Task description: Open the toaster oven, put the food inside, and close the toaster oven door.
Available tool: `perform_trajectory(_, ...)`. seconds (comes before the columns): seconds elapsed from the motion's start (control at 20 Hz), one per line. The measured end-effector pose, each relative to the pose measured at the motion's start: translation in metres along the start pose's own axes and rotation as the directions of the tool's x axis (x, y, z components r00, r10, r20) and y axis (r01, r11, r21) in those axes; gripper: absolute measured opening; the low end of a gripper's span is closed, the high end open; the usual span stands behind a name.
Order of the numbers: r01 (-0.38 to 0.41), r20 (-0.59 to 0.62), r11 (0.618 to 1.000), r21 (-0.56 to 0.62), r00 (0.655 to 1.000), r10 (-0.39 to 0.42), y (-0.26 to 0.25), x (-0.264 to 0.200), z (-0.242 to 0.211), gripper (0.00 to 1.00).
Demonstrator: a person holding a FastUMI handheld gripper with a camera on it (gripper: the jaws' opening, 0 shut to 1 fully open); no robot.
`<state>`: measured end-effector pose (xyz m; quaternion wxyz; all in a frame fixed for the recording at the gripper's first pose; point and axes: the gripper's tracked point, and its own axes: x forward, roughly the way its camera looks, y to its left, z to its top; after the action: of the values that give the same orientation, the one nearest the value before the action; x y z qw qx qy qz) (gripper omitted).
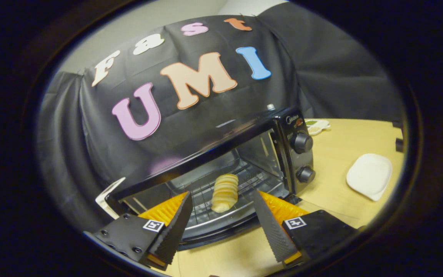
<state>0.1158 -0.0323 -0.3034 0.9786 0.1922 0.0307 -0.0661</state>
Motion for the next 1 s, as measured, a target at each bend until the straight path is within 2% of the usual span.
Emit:
perform_trajectory(0.25, -0.008, -0.108, 0.986, -0.165, 0.994, -0.009, -0.009, -0.047, -0.014, 0.97)
perform_trajectory(0.5, -0.007, -0.223, 0.926, -0.377, 0.971, -0.084, -0.034, -0.092, -0.043, 0.98)
perform_trajectory(1.0, 0.027, -0.305, 0.926, -0.378, 0.940, -0.152, -0.087, -0.144, -0.091, 0.98)
